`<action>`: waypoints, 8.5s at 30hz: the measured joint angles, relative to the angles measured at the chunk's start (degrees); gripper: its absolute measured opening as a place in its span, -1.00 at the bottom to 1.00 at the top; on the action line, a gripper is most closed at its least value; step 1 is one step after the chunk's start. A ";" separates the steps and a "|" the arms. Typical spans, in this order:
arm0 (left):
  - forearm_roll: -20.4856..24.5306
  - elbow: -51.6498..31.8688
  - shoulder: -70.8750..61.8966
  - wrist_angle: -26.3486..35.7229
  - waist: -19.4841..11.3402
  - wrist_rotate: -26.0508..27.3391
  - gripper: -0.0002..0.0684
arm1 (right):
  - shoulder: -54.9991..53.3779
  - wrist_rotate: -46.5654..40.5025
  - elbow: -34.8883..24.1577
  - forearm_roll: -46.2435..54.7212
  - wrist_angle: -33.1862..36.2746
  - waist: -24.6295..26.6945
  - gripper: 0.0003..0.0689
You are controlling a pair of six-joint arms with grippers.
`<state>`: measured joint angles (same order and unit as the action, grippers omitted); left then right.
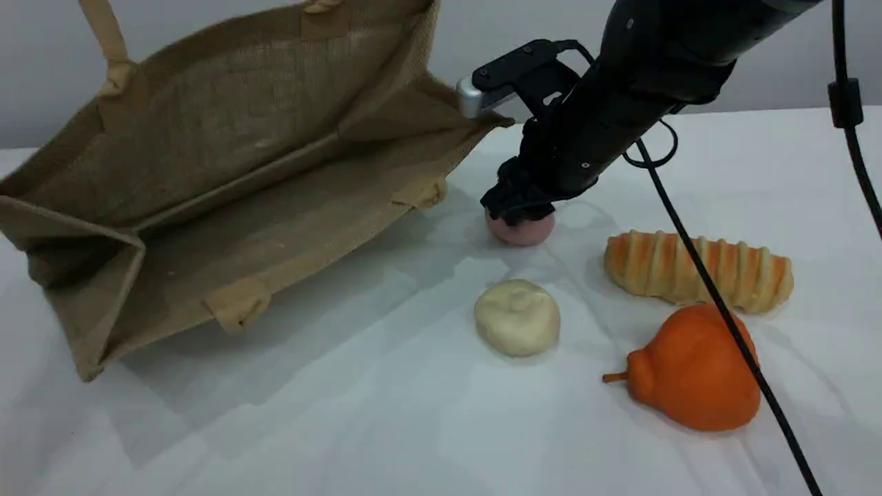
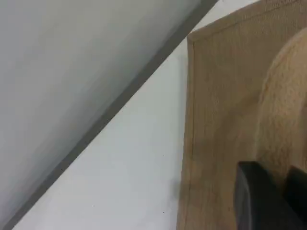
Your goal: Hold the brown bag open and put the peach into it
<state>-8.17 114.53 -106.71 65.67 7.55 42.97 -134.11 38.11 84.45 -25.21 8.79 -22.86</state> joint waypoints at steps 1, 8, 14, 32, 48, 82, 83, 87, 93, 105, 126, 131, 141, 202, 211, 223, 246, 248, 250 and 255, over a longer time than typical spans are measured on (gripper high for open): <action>0.00 0.00 0.00 0.00 0.00 0.06 -0.73 | 0.06 0.00 0.00 0.00 0.00 0.00 -0.65; 0.00 0.00 0.00 0.00 0.00 0.18 -0.73 | 4.58 -0.40 -0.05 1.05 6.64 0.00 -0.94; -0.33 0.00 0.00 1.02 0.00 0.33 -0.73 | 12.52 -9.25 -0.47 8.70 15.21 0.00 -0.94; -6.87 0.00 0.00 0.94 6.26 4.34 -0.73 | 44.72 -25.44 -19.58 18.42 17.13 -6.99 -0.94; -6.93 0.00 0.00 0.58 12.22 1.80 -0.73 | 36.22 -24.72 -20.70 13.83 2.66 -17.14 -0.94; -7.07 0.00 0.00 -0.03 12.62 -1.74 -0.73 | 19.48 -16.84 -20.02 4.21 -22.17 -15.51 0.88; -7.07 0.00 0.00 -0.03 12.62 -1.74 -0.73 | 20.52 -14.81 -20.02 3.25 -20.91 -15.00 0.88; -7.07 0.00 0.00 -0.03 12.62 -1.74 -0.73 | 25.33 -8.43 -20.02 -1.13 -14.14 -11.70 0.85; -6.95 0.00 0.00 -0.12 12.62 -1.74 -0.73 | 34.21 -6.41 -20.02 -1.50 -4.42 -4.02 0.79; -7.01 -0.05 0.00 1.26 12.62 -1.74 -0.73 | 45.76 -6.08 -20.02 0.18 -1.18 15.55 0.72; -10.74 -0.11 0.38 -0.43 12.62 -5.04 0.38 | 47.30 -5.96 -20.02 0.06 1.64 21.19 0.72; -2.91 -0.11 4.22 3.92 12.57 -13.78 0.54 | 53.45 -5.90 -20.02 0.18 9.17 21.19 0.72; 15.11 -0.21 18.23 4.42 12.57 -31.63 0.56 | 74.35 -9.83 -20.02 1.55 31.67 21.07 0.72; 12.68 -85.86 106.12 -4.28 12.57 -44.22 0.56 | 131.22 -22.60 -55.35 8.80 53.39 17.65 0.72; 12.68 -85.86 106.12 -3.98 12.57 -44.22 0.56 | 131.22 -22.60 -55.34 8.69 53.39 17.65 0.72; 12.68 -85.81 106.12 -3.98 12.57 -44.13 0.56 | 131.22 -22.60 -55.34 8.69 53.45 17.65 0.72; 12.62 -85.76 106.71 -3.99 -5.75 -43.79 0.56 | 134.18 -22.60 -55.29 8.41 53.44 23.54 0.72; 12.62 -85.76 106.71 -3.99 -5.61 -43.79 0.56 | 134.11 -22.60 -55.29 8.41 53.44 23.54 0.72; 12.67 -85.76 106.71 -3.99 -5.62 -43.79 0.56 | 134.11 -22.60 -55.29 8.41 53.44 23.54 0.72; 12.67 -85.76 106.71 -3.99 -5.62 -43.85 0.56 | 134.11 -22.60 -55.29 8.41 53.44 23.49 0.72</action>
<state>4.50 28.77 0.00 61.68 1.93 -0.88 0.00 15.52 29.16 -16.81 62.23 0.64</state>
